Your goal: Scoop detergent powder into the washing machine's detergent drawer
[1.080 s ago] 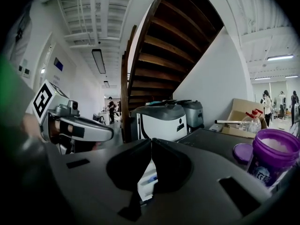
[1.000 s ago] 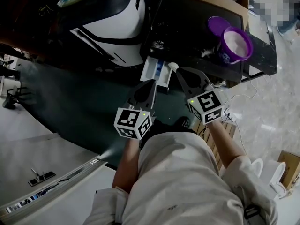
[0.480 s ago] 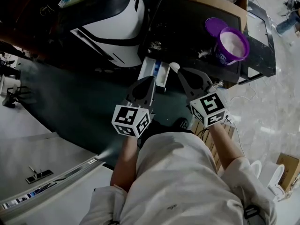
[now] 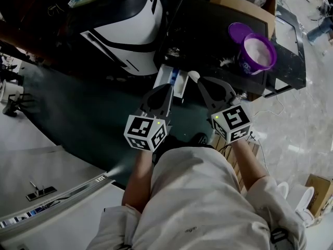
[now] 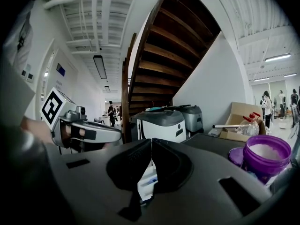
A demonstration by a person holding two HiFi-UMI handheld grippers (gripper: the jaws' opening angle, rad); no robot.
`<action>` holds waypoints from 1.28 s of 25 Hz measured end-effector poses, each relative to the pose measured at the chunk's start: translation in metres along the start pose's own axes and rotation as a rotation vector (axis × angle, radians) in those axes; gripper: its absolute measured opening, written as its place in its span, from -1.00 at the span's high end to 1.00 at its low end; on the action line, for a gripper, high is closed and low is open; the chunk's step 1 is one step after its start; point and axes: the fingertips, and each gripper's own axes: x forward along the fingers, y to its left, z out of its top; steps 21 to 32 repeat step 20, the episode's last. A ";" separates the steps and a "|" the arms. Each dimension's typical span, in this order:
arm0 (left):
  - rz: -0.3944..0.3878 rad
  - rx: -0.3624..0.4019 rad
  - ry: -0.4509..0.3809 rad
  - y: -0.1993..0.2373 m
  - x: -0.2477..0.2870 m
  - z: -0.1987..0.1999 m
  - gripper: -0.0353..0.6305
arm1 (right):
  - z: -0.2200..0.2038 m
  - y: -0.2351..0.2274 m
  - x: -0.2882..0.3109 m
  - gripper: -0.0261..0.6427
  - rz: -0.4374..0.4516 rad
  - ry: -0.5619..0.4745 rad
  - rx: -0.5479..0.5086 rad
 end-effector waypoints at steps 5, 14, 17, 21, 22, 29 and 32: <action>-0.003 0.003 0.005 -0.003 0.003 -0.001 0.83 | 0.000 -0.002 -0.003 0.89 -0.002 -0.006 0.014; 0.003 0.007 0.007 -0.005 0.005 0.000 0.83 | 0.003 -0.003 -0.002 0.90 0.009 -0.022 0.021; 0.005 0.007 0.006 -0.006 0.005 0.000 0.83 | 0.004 -0.005 -0.003 0.89 0.008 -0.023 0.019; 0.007 0.009 0.006 -0.006 0.005 0.000 0.83 | 0.005 -0.006 -0.004 0.89 0.008 -0.025 0.018; 0.007 0.009 0.006 -0.006 0.005 0.000 0.83 | 0.005 -0.006 -0.004 0.89 0.008 -0.025 0.018; 0.007 0.009 0.006 -0.006 0.005 0.000 0.83 | 0.005 -0.006 -0.004 0.89 0.008 -0.025 0.018; 0.007 0.009 0.006 -0.006 0.005 0.000 0.83 | 0.005 -0.006 -0.004 0.89 0.008 -0.025 0.018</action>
